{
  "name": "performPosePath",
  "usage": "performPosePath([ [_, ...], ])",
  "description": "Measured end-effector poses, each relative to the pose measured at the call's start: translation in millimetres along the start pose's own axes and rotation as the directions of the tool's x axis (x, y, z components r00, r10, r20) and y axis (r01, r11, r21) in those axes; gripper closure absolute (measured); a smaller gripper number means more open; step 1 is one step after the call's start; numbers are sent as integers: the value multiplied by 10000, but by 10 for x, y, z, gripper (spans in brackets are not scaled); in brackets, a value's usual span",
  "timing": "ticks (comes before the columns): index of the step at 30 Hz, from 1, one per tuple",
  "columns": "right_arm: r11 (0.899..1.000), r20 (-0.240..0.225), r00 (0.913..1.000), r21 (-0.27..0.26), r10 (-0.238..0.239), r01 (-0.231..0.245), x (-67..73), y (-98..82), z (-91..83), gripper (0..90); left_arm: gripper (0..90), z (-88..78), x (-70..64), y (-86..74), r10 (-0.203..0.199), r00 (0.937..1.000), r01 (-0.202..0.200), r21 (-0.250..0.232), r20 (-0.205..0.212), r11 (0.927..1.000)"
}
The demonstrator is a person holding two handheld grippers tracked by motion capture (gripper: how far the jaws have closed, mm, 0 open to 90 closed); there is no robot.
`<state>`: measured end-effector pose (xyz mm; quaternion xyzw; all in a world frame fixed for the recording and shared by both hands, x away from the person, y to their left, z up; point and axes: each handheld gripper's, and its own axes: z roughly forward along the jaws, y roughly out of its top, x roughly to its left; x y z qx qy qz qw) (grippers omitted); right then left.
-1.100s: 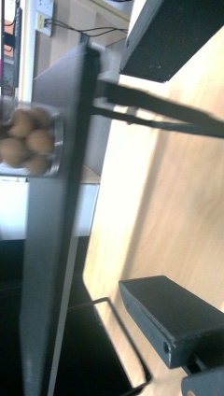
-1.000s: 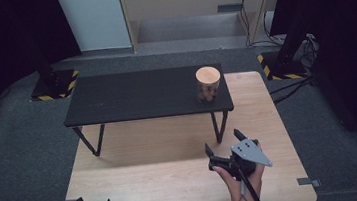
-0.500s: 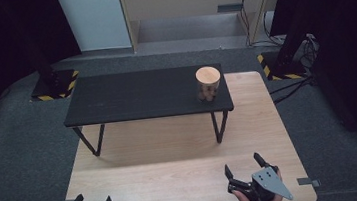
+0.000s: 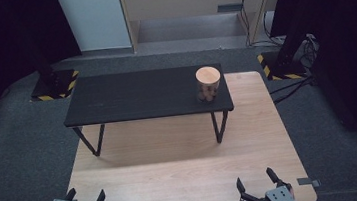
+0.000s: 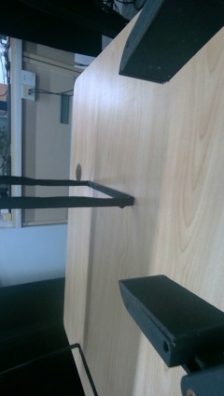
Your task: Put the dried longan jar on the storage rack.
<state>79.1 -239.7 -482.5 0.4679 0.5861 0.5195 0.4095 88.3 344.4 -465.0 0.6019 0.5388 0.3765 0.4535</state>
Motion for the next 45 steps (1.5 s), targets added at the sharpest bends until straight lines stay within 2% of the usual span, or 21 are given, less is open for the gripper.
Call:
performPosePath([
  [6, 9997, 52, 9997, -32, 236, -235, -11, -57, -36, 14, 16, 10, 68, -1, 239, 9995, -238, 86, -212, 9997],
  [14, 9991, 77, 9991, -72, 421, -421, -35, -116, -37, 14, 17, 38, 82, 51, 490, 9982, -490, -2, -349, 9988],
  [21, 9997, 154, 9996, -103, 245, -243, -30, -115, -27, 14, 17, 75, 25, 58, 370, 9988, -366, 117, -328, 9993],
  [45, 9983, 119, 9983, -37, 579, -578, -32, -165, 3, 16, 19, 128, -47, 54, 210, 9992, -201, 246, -354, 9995],
])
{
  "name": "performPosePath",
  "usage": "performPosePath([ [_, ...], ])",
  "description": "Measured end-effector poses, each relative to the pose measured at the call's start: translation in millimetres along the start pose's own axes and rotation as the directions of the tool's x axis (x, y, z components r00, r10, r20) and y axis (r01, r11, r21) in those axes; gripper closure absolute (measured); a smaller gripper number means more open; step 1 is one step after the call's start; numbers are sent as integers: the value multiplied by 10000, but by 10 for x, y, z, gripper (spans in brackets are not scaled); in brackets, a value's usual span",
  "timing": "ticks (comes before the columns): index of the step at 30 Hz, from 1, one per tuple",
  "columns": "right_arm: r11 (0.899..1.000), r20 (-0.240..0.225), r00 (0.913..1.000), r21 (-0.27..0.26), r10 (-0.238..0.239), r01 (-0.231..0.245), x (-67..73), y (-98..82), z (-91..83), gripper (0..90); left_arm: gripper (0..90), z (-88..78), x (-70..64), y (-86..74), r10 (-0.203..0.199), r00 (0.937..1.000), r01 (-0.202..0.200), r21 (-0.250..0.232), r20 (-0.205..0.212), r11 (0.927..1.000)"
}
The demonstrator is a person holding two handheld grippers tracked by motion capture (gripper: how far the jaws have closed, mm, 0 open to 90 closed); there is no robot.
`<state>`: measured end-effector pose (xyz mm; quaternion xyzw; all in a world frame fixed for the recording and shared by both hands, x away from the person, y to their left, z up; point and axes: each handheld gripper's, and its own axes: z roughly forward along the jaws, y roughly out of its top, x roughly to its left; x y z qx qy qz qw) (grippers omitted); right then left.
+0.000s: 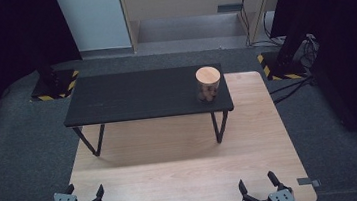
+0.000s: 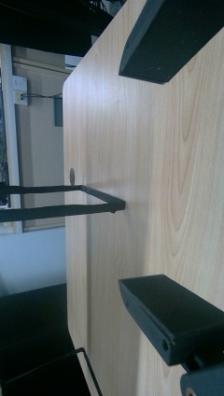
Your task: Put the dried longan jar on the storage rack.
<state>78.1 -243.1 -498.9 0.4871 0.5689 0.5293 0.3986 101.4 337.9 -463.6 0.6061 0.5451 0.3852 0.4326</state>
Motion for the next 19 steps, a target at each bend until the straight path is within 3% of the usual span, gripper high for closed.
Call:
performPosePath([
  [19, 9987, -103, 9987, -125, 500, -502, -16, -12, -30, 8, 19, -62, 2, -12, -99, 9999, 99, -90, -27, 9999],
])
